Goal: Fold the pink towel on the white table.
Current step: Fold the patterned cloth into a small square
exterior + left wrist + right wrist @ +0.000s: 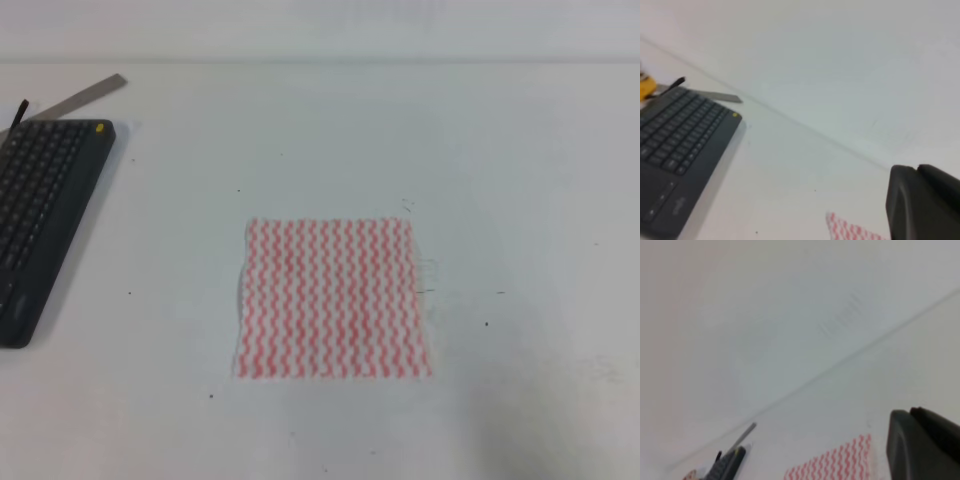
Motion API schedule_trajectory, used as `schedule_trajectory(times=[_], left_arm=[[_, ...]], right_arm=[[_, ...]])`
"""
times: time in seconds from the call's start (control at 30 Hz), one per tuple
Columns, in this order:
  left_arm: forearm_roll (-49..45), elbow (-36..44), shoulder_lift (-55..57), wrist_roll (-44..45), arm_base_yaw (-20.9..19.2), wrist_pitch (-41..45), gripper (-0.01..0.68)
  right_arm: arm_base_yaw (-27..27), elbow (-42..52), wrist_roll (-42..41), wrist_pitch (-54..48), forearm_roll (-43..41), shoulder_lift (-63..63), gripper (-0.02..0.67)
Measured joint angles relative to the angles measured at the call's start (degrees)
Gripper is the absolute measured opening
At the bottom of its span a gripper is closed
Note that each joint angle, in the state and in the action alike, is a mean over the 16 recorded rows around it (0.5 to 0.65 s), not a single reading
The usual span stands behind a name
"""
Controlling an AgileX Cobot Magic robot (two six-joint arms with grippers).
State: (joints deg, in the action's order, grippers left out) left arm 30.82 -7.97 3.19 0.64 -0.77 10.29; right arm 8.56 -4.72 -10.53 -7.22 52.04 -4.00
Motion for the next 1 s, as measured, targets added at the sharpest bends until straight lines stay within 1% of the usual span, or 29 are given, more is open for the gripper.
schedule_trajectory(times=[0.23,0.43,0.6,0.8,0.93,1.0], left_arm=[[-1.5,-10.5,12.4,1.3,0.0,7.5,-0.002],[-2.6,-19.3,26.3,4.8,0.1,14.2,-0.002],[-1.8,-24.6,36.2,9.3,0.1,19.2,-0.002],[4.7,-28.2,45.6,19.5,0.1,23.6,-0.002],[10.4,-29.1,50.0,26.5,0.5,24.9,-0.002],[13.5,-29.3,52.0,30.0,1.3,24.9,-0.002]], right_arm=[[0.0,-7.5,-2.0,-7.7,-1.7,-10.7,-0.019],[0.0,-13.7,-3.5,-15.4,-4.4,-21.7,-0.019],[0.0,-17.4,-3.7,-20.0,-6.6,-29.0,-0.019],[0.0,-20.1,-4.6,-23.1,-7.8,-35.5,-0.019],[0.0,-21.5,-6.7,-24.3,-6.2,-39.4,-0.019],[0.0,-22.4,-8.5,-25.0,-4.5,-41.5,-0.019]])
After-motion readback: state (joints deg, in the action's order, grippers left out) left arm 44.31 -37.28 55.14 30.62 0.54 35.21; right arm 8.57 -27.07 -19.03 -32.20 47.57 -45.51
